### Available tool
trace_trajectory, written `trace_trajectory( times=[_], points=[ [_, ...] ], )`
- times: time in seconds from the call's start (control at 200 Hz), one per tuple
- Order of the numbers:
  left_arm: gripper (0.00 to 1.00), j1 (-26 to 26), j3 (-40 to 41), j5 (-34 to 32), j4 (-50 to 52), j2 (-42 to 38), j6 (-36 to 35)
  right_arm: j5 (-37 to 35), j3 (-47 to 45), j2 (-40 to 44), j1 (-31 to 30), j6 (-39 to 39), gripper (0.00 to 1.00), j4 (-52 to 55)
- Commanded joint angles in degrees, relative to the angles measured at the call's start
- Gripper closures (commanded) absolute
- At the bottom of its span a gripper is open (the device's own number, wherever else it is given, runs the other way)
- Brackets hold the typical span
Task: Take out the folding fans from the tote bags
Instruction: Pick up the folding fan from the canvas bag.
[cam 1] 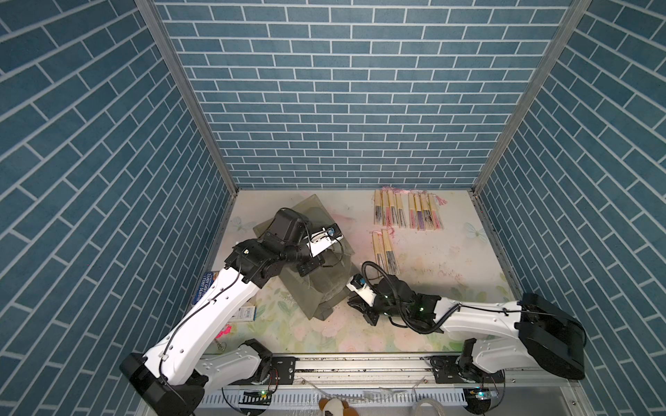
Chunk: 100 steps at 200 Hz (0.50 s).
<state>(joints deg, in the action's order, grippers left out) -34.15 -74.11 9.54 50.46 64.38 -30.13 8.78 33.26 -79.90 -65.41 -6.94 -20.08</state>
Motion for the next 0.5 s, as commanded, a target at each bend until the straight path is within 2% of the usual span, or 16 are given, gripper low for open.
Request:
trace_trajectory(
  times=[0.0,0.095,0.205,0.26,0.37,0.495],
  points=[
    [1.0,-0.3,-2.2,2.04,1.41,-1.13,-0.31,-3.41,5.21,-6.67,-1.56,5.14,0.88,-3.49],
    [1.0,-0.3,-2.47,2.36,1.49,-0.99,-0.11,-6.86,7.59,-12.15,-1.79,4.14,0.92,-7.01],
    [1.0,-0.3,-3.59,3.25,1.6,-0.22,0.06,-6.63,9.88,-17.92,-1.77,2.55,0.93,-11.18],
    [1.0,-0.3,-3.93,4.11,1.42,0.08,0.1,-6.47,12.26,-20.53,-1.76,3.26,0.92,-10.68],
    [1.0,-0.3,-5.11,4.95,1.86,0.79,0.34,-10.8,15.69,-25.02,-1.08,3.45,0.93,-11.76],
    [1.0,-0.3,-6.43,5.97,2.27,1.23,0.05,-10.27,17.25,-30.03,0.52,6.3,0.9,-19.71]
  ],
)
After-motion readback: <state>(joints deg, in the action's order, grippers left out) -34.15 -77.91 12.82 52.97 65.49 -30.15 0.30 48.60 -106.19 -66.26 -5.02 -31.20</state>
